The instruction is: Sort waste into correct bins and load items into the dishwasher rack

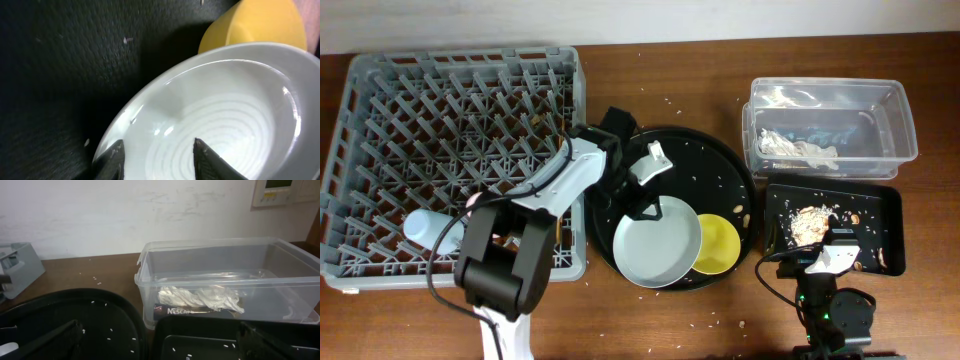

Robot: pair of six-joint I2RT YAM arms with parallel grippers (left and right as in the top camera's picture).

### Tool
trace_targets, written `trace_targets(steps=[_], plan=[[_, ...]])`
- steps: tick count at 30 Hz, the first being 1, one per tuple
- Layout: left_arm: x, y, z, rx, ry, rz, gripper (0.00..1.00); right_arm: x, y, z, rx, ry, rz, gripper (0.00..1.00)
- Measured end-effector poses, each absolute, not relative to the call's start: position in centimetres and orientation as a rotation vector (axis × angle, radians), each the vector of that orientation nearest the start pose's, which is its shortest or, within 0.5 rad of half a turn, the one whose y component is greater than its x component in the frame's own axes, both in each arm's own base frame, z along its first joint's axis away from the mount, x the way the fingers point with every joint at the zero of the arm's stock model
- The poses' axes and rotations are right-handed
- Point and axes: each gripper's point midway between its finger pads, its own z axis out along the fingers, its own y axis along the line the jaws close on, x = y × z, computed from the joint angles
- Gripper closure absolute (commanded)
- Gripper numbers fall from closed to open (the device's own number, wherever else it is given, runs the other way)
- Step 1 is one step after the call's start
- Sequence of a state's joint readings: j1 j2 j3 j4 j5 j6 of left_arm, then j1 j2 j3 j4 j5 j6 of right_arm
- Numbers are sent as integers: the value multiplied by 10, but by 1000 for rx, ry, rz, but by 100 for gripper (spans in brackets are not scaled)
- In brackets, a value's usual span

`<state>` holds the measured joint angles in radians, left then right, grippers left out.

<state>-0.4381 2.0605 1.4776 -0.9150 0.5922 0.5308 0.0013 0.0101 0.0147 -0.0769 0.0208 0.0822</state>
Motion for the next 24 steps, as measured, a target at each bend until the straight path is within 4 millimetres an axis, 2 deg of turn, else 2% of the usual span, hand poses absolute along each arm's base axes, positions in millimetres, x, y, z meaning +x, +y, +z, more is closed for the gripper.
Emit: trace_targets(steps=[1, 2, 4, 5, 6, 7, 8, 9, 11, 12, 13, 14, 15, 16, 18, 22, 24], plan=[[317, -256, 30, 1400, 2577, -902, 94, 246, -3, 160, 82, 1641, 47, 2], [314, -254, 21, 1408, 2595, -912, 100, 246, -3, 160, 83, 1641, 47, 1], [314, -252, 22, 1358, 2642, -929, 100, 246, -3, 160, 82, 1641, 47, 2], [317, -251, 32, 1313, 2688, -937, 100, 246, -3, 159, 83, 1642, 46, 1], [343, -250, 58, 1223, 2676, -919, 100, 246, -3, 160, 82, 1641, 47, 1], [355, -245, 71, 1162, 2692, -898, 89, 246, -3, 159, 82, 1642, 47, 2], [372, -236, 98, 1055, 2722, -875, 89, 246, -3, 159, 83, 1642, 47, 2], [369, -231, 108, 995, 2785, -876, 89, 246, -3, 159, 83, 1642, 47, 2], [338, -233, 110, 952, 2946, -895, 89, 246, -3, 159, 82, 1642, 47, 1], [304, -257, 104, 1062, 3018, -836, 87, 246, -3, 160, 82, 1641, 47, 2], [299, -261, 97, 1096, 3036, -722, 83, 246, -3, 160, 83, 1641, 47, 1], [295, -272, 83, 1157, 3017, -452, 79, 246, -3, 159, 83, 1642, 47, 2], [281, -288, 78, 1238, 2983, -312, 79, 246, -3, 159, 82, 1642, 46, 1], [275, -297, 76, 1276, 2949, -222, 79, 246, -3, 159, 83, 1642, 47, 2], [270, -301, 75, 1294, 2933, -172, 78, 246, -3, 159, 82, 1642, 47, 2], [243, -324, 73, 1418, 2864, -100, 45, 246, -3, 160, 82, 1641, 47, 1], [231, -333, 68, 1476, 2810, -38, 39, 246, -3, 159, 83, 1642, 47, 2]])
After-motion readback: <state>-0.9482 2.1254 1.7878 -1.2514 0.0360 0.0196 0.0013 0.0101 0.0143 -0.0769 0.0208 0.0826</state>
